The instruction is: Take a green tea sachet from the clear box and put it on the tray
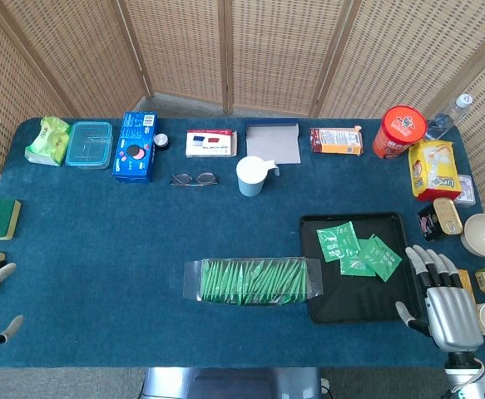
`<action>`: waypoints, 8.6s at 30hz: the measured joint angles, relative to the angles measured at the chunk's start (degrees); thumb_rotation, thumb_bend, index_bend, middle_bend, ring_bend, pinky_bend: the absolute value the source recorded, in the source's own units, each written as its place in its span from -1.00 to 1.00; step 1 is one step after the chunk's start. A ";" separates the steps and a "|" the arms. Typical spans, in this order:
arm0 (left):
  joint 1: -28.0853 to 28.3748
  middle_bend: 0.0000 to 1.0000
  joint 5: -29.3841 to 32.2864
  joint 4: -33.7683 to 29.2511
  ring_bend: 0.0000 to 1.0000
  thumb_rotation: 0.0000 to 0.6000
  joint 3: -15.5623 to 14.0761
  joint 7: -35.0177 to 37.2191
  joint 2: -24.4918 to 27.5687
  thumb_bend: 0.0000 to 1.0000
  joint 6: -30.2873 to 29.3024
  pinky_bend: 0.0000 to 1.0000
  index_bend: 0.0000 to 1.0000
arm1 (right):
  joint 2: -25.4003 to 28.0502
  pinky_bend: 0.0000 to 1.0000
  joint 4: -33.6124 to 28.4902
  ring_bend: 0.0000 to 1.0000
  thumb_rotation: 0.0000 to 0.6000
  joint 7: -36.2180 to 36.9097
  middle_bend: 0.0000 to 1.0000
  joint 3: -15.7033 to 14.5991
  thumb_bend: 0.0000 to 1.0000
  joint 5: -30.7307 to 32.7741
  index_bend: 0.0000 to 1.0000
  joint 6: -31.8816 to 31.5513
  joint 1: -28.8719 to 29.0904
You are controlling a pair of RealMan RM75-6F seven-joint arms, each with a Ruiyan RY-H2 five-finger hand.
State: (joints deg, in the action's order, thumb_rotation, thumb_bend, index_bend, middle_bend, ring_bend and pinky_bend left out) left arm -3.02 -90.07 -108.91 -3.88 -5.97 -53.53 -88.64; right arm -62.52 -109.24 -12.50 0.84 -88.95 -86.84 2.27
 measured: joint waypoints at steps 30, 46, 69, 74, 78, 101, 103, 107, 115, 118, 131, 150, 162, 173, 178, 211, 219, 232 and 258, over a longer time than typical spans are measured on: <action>2.03 -0.76 0.71 -1.26 -0.86 1.00 1.91 -1.88 0.75 -0.52 1.59 -0.53 -0.77 | 4.08 -0.82 -5.61 -0.86 1.00 14.45 -0.93 -0.21 -0.41 -11.01 -1.00 17.99 13.91; 3.81 -0.76 3.00 -1.11 -0.86 1.00 2.82 -1.95 1.30 -0.52 4.14 -0.53 -0.77 | -9.81 -0.82 -2.59 -0.85 1.00 -0.12 -0.92 4.89 -0.41 -4.20 -1.00 31.76 25.47; 3.42 -0.76 3.97 2.31 -0.86 1.00 2.46 1.37 0.13 -0.52 4.26 -0.53 -0.77 | -18.00 -0.79 1.56 -0.73 1.00 -14.29 -0.81 8.46 -0.31 7.07 -0.75 32.68 30.81; 3.25 -0.76 3.74 3.19 -0.86 1.00 2.47 2.13 -0.25 -0.52 3.77 -0.53 -0.77 | -16.72 -0.79 0.56 -0.72 1.00 -14.70 -0.81 10.08 -0.26 10.39 -0.75 33.88 32.46; 3.18 -0.76 3.53 3.70 -0.86 1.00 2.47 2.60 -0.58 -0.52 3.57 -0.53 -0.77 | -15.01 -0.79 -0.14 -0.72 1.00 -14.86 -0.81 11.41 -0.21 13.10 -0.75 35.20 33.98; 3.35 -0.76 3.30 3.93 -0.86 1.00 2.60 2.35 -1.19 -0.52 3.42 -0.53 -0.77 | -4.38 -0.79 -1.45 -0.68 1.00 -11.29 -0.79 14.85 0.36 26.65 -0.33 45.45 43.41; 3.37 -0.76 3.28 4.01 -0.86 1.00 2.59 2.37 -1.23 -0.52 3.44 -0.53 -0.77 | -4.13 -0.79 -1.17 -0.66 1.00 -10.50 -0.76 14.84 0.38 27.60 -0.20 46.58 44.39; 3.31 -0.76 3.38 4.28 -0.86 1.00 2.62 2.64 -1.35 -0.52 3.32 -0.53 -0.77 | -4.14 -0.79 -0.04 -0.62 1.00 -9.27 -0.71 14.80 0.45 29.05 -0.08 47.85 46.37; 3.30 -0.76 3.39 5.09 -0.87 1.00 2.72 3.46 -1.65 -0.52 3.21 -0.53 -0.77 | -4.33 -0.79 1.55 -0.60 1.00 -7.90 -0.65 14.44 0.51 32.46 0.13 48.72 48.97; 3.39 -0.76 3.36 5.42 -0.87 1.00 2.77 3.73 -1.81 -0.52 3.27 -0.53 -0.77 | -4.20 -0.80 1.96 -0.60 1.00 -7.96 -0.63 14.09 0.53 34.44 0.19 49.08 50.21; 3.49 -0.76 3.62 6.00 -0.87 1.00 2.91 4.07 -2.07 -0.52 3.34 -0.53 -0.77 | -4.68 -0.81 3.95 -0.61 1.00 -12.06 -0.68 10.49 0.55 45.30 0.04 48.36 56.95; 3.01 -0.76 3.13 6.70 -0.87 1.00 2.64 5.10 -2.27 -0.52 2.64 -0.53 -0.77 | -12.55 -0.81 11.54 -0.82 1.00 -20.38 -0.93 5.31 0.16 52.03 -0.82 36.59 61.78; 2.35 -0.76 2.58 6.87 -0.87 1.00 2.74 5.79 -2.15 -0.52 0.99 -0.53 -0.77 | -13.19 -0.81 10.48 -0.83 1.00 -14.81 -0.89 4.84 -0.37 40.86 -0.75 30.29 56.76; 2.01 -0.76 0.55 6.46 -0.87 1.00 2.85 5.69 -2.13 -0.52 -0.85 -0.53 -0.77 | -10.26 -0.81 9.61 -0.83 1.00 12.54 -0.89 3.14 -0.60 5.62 -0.52 25.48 50.09; 1.75 -0.76 0.12 6.57 -0.87 1.00 2.83 5.95 -2.18 -0.52 -1.45 -0.53 -0.77 | -10.16 -0.81 11.08 -0.84 1.00 15.43 -0.88 1.42 -0.70 -2.31 -0.46 25.75 49.08; 2.49 -0.76 0.73 6.44 -0.87 1.00 2.81 4.78 -2.74 -0.52 0.40 -0.53 -0.77 | -5.93 -0.81 11.89 -0.83 1.00 -3.51 -0.76 -2.04 -0.91 -9.51 -0.14 38.48 51.48; 2.38 -0.76 0.73 6.65 -0.87 1.00 2.79 4.94 -2.83 -0.52 0.21 -0.53 -0.77 | -5.07 -0.81 10.73 -0.83 1.00 -6.36 -0.75 -1.73 -0.91 -9.69 -0.13 41.89 52.76; 2.30 -0.76 0.83 7.57 -0.87 1.00 2.71 5.82 -3.21 -0.52 0.24 -0.53 -0.77 | -5.64 -0.81 10.37 -0.82 1.00 -9.59 -0.75 -1.02 -0.91 -7.84 -0.13 46.36 54.22; 1.99 -0.76 0.45 7.72 -0.88 1.00 2.79 6.23 -2.89 -0.52 -0.59 -0.53 -0.76 | -8.55 -0.81 9.79 -0.67 1.00 -12.80 -0.63 -0.54 -0.90 -5.41 0.25 45.64 53.03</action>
State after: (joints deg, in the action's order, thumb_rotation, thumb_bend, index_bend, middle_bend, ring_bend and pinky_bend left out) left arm -1.03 -89.63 -101.19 -1.09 0.27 -56.43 -89.23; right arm -71.08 -99.45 -25.30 0.30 -94.36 -41.21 55.30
